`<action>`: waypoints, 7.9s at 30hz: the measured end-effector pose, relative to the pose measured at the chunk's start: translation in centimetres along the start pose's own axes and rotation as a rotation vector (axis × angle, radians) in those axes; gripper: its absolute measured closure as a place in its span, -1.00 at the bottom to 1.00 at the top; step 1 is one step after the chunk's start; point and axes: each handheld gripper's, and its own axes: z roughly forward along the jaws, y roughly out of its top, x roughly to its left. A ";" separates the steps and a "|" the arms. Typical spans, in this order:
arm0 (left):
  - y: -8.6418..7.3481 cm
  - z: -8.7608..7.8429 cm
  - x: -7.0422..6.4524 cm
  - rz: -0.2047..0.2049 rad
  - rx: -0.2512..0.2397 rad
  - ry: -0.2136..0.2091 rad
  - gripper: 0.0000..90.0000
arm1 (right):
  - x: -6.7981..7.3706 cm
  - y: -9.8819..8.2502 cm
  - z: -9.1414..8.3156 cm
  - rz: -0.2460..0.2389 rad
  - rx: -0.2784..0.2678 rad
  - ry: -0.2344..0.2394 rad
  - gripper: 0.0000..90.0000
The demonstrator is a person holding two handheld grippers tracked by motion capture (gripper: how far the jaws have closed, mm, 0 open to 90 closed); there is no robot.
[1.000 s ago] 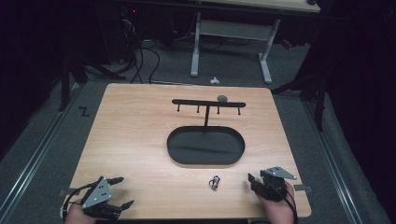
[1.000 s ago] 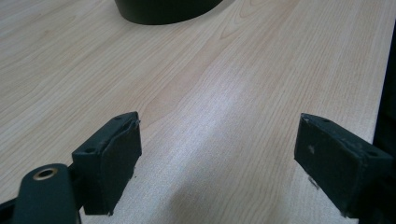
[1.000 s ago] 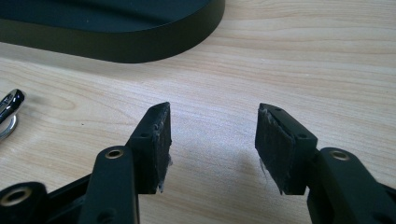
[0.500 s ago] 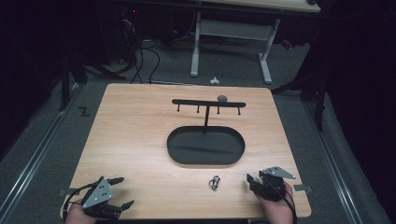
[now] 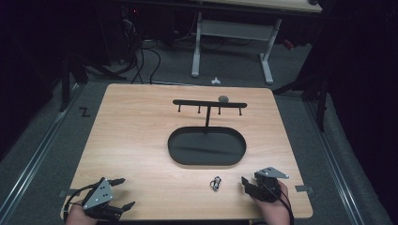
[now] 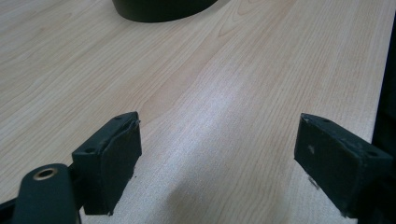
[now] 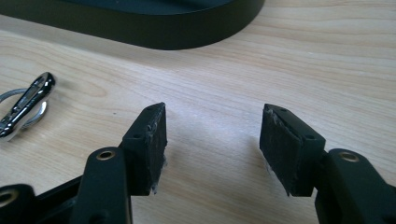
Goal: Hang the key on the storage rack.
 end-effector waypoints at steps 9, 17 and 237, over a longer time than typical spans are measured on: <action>0.0 0.0 0.0 0.000 0.000 -0.001 -0.66 | 1.0 0.2 0.1 -0.032 0.005 0.019 -0.09; 0.0 0.1 0.0 0.000 0.001 -0.003 -0.66 | 2.3 0.5 0.5 -0.064 0.016 0.045 -0.10; 0.0 0.0 0.0 0.003 0.006 -0.013 -0.66 | 7.9 5.3 1.9 -0.282 0.386 0.234 0.94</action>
